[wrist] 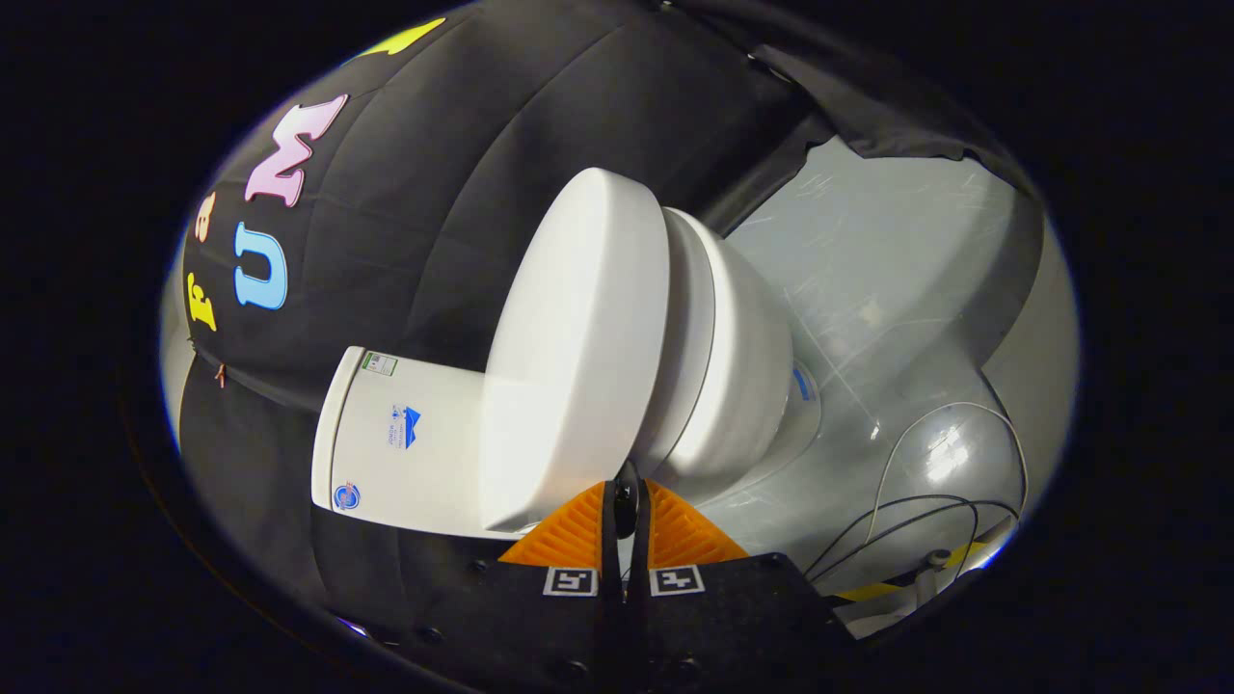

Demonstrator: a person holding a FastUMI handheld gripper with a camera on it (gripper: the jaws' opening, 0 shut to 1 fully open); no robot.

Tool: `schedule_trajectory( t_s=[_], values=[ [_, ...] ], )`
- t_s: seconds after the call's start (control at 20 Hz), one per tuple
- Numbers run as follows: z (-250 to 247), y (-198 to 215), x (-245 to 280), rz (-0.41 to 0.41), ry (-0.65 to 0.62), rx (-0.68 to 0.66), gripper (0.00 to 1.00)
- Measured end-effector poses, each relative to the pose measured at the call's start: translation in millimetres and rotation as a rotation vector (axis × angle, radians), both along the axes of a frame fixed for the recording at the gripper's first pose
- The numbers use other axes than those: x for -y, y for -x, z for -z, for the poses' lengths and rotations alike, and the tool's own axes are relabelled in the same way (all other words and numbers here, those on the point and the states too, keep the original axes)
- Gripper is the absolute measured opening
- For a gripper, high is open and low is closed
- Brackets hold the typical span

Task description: Open the toilet lid.

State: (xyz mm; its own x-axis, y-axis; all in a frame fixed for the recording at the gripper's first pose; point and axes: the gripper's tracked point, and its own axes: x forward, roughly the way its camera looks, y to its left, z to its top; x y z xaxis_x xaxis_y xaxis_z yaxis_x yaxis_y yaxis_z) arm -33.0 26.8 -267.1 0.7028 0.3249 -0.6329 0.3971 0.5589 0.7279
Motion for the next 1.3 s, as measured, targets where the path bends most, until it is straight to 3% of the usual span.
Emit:
schedule_trajectory(
  t_s=[0.5, 0.7, 1.3],
  values=[
    [-3.3, 0.2, -3.1, -0.055, 0.079, -0.015, 0.05],
    [-14.3, -2.2, -0.3, -0.027, 0.089, -0.018, 0.05],
    [-77.6, -13.4, -21.4, -0.053, 0.243, 0.037, 0.05]
  ],
)
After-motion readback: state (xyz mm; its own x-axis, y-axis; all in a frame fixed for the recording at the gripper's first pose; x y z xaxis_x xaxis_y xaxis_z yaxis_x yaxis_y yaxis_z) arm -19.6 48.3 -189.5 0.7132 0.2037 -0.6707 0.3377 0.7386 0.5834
